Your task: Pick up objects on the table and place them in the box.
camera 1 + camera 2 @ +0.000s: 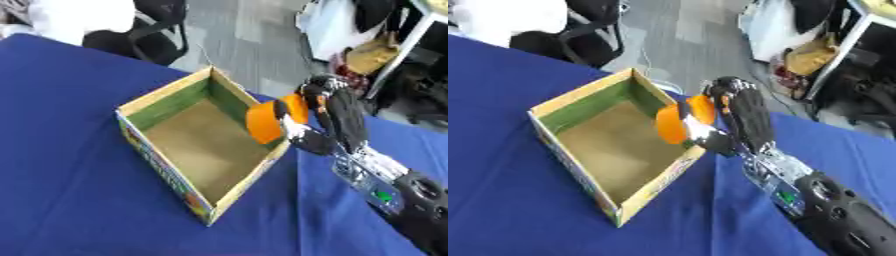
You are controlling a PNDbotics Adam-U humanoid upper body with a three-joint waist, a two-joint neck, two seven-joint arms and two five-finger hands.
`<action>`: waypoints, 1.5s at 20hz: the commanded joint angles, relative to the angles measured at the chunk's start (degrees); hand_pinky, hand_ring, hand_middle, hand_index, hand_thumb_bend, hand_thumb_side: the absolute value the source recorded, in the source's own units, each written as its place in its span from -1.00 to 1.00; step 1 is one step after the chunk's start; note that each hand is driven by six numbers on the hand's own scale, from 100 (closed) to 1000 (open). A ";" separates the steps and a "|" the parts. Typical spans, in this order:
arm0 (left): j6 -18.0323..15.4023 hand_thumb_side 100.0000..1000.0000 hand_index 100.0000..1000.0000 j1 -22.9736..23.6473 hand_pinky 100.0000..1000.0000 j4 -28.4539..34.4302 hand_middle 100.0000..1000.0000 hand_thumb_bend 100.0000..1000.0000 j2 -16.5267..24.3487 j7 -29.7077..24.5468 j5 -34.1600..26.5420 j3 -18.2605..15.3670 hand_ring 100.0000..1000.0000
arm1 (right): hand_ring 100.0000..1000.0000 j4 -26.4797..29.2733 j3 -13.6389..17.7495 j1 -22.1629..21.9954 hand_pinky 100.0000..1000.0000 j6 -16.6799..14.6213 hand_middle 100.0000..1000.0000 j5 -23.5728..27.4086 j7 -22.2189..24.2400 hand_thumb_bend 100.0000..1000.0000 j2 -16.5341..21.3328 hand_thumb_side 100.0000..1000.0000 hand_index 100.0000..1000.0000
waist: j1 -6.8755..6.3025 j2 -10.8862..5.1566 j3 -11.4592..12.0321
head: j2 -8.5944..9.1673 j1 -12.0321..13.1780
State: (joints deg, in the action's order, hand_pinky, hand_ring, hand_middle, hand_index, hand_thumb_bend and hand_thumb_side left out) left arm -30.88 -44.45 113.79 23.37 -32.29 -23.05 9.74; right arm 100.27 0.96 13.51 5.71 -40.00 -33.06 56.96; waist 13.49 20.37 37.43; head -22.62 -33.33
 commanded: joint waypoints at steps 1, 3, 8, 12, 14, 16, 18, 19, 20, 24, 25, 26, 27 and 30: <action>-13.92 0.73 0.61 -0.87 0.64 0.80 0.61 -0.97 1.37 -13.38 -0.34 -0.03 0.59 | 0.68 0.50 0.58 0.23 0.63 -0.40 0.75 -0.35 6.39 0.11 2.65 1.00 0.92 | -0.55 -0.88 -0.11 | 0.59 -0.91; -14.14 0.73 0.61 -0.96 0.64 0.80 0.61 -0.97 1.61 -13.10 -0.57 0.10 0.59 | 0.74 1.11 1.00 0.27 0.80 -0.70 0.80 -0.66 8.97 0.13 2.74 1.00 0.98 | -0.55 -0.88 -0.18 | 0.67 -0.75; -14.07 0.73 0.61 -0.74 0.63 0.80 0.61 -0.96 1.94 -12.20 -1.09 0.13 0.59 | 0.75 2.20 1.47 -0.15 0.83 -0.96 0.80 -1.21 10.51 0.12 2.82 1.00 0.99 | -0.55 -1.15 -0.45 | 0.87 -0.24; -13.73 0.73 0.60 -0.48 0.63 0.80 0.61 -0.96 1.94 -12.10 -1.06 0.22 0.59 | 0.73 2.57 1.58 -0.39 0.81 -0.68 0.78 -1.01 10.43 0.09 2.64 1.00 0.98 | -0.55 -1.54 -0.77 | 0.87 0.27; -13.61 0.73 0.61 -0.40 0.63 0.80 0.61 -0.96 2.02 -11.97 -1.16 0.20 0.59 | 0.72 3.14 1.68 -0.58 0.79 -0.69 0.77 -0.57 10.04 0.08 2.33 1.00 0.97 | -0.55 -1.86 -1.03 | 0.76 0.29; -13.44 0.73 0.61 0.20 0.63 0.80 0.61 -0.96 2.57 -11.73 -1.16 0.05 0.59 | 0.67 5.78 1.56 -1.37 0.66 -1.03 0.74 0.75 8.99 0.05 0.40 1.00 0.97 | -0.68 -2.47 -2.45 | 0.19 0.69; -13.27 0.73 0.61 1.03 0.64 0.80 0.61 -0.96 3.21 -11.43 -0.98 -0.09 0.59 | 0.65 10.55 1.06 -3.70 0.61 -1.67 0.71 1.69 7.90 0.03 -2.17 1.00 0.96 | -1.47 -3.27 -5.03 | -1.10 1.55; -13.17 0.73 0.61 1.44 0.64 0.80 0.61 -0.96 3.52 -11.26 -0.83 -0.11 0.59 | 0.62 12.47 0.74 -4.98 0.54 -2.12 0.69 1.62 7.60 0.03 -3.55 1.00 0.94 | -1.86 -3.73 -6.38 | -1.80 2.06; -13.03 0.86 0.61 1.89 0.64 0.80 0.61 -0.94 3.90 -11.07 -0.64 -0.09 0.59 | 0.62 13.41 0.27 -6.15 0.54 -3.32 0.69 1.50 6.88 -0.19 -5.23 1.00 0.94 | -2.28 -4.21 -8.03 | -2.42 2.60; -12.33 0.74 0.61 3.85 0.64 0.80 0.61 -0.95 4.98 -10.33 0.20 0.10 0.59 | 0.55 14.27 -1.38 -10.06 0.36 -9.25 0.64 1.53 2.90 0.02 -11.66 1.00 0.89 | -3.22 -6.21 -13.67 | -3.18 2.15; -11.94 0.74 0.61 4.36 0.64 0.80 0.61 -0.95 5.08 -10.15 0.44 0.11 0.59 | 0.52 14.29 -1.77 -11.03 0.28 -10.87 0.62 1.68 1.83 -0.02 -13.20 1.00 0.88 | -3.33 -6.64 -14.87 | -3.22 2.49; -11.47 0.74 0.61 4.93 0.63 0.80 0.61 -0.94 5.13 -10.05 0.73 0.10 0.59 | 0.52 14.31 -2.10 -12.09 0.24 -12.45 0.62 1.81 0.78 -0.03 -14.75 1.00 0.87 | -3.45 -7.01 -16.17 | -3.28 3.16; -11.10 0.74 0.60 5.37 0.62 0.80 0.61 -0.94 5.10 -9.97 0.97 0.07 0.59 | 0.49 14.31 -2.31 -12.84 0.15 -13.61 0.60 1.94 -0.02 -0.04 -15.84 1.00 0.86 | -3.59 -7.23 -17.06 | -3.38 3.73; -9.15 0.74 0.60 7.50 0.62 0.80 0.61 -0.94 4.60 -9.58 2.18 -0.62 0.59 | 0.46 14.32 -2.88 -16.18 0.07 -17.32 0.59 2.62 -2.54 -0.10 -20.64 1.00 0.85 | -4.71 -7.84 -21.56 | -3.64 7.71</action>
State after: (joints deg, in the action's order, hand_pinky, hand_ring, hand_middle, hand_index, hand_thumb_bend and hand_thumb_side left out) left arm -30.94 -36.57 113.79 27.32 -32.23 -21.42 9.90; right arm 113.70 -2.10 -2.34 -10.07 -37.79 -34.59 37.13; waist 9.21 13.64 15.37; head -26.19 -27.11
